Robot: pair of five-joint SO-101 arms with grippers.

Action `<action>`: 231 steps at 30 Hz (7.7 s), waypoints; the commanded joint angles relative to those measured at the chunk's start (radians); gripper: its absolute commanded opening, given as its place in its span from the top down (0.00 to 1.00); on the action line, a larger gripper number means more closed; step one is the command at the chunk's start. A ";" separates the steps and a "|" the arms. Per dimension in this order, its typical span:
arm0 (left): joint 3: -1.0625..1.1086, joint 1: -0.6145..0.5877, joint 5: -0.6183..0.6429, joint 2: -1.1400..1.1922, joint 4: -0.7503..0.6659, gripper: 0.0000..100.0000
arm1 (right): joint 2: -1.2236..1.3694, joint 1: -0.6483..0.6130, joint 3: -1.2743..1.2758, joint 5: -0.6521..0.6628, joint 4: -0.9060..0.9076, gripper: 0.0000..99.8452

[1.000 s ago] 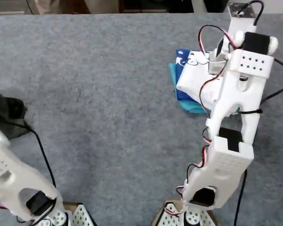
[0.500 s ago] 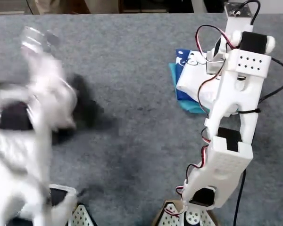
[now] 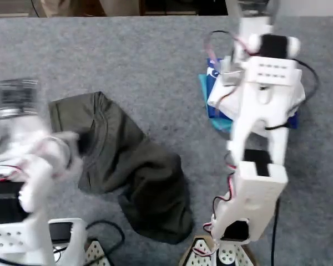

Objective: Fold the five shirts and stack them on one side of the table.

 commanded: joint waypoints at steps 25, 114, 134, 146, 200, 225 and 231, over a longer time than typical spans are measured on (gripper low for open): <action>0.153 -0.867 -0.133 0.585 -0.370 0.72 | 0.492 -0.817 -0.189 -0.009 -0.086 0.85; 0.149 -0.778 -0.173 0.587 -0.370 0.73 | 0.645 -0.846 -0.883 -0.229 0.018 1.00; 0.127 -0.861 -0.123 0.587 -0.399 0.73 | 0.302 -0.914 -0.869 -0.402 -0.359 1.00; 0.126 -0.740 -0.121 0.578 -0.377 0.73 | 0.743 -0.553 -0.878 -0.364 0.020 1.00; 0.021 0.180 -0.095 1.072 -0.077 0.98 | -0.265 -0.222 0.501 -0.164 -0.123 0.71; 0.213 -0.542 -0.592 0.305 0.210 0.98 | 0.461 -0.463 -0.179 0.239 -0.020 0.80; 0.213 -0.542 -0.592 0.305 0.210 0.98 | 0.564 -0.501 -0.297 0.442 -0.015 0.79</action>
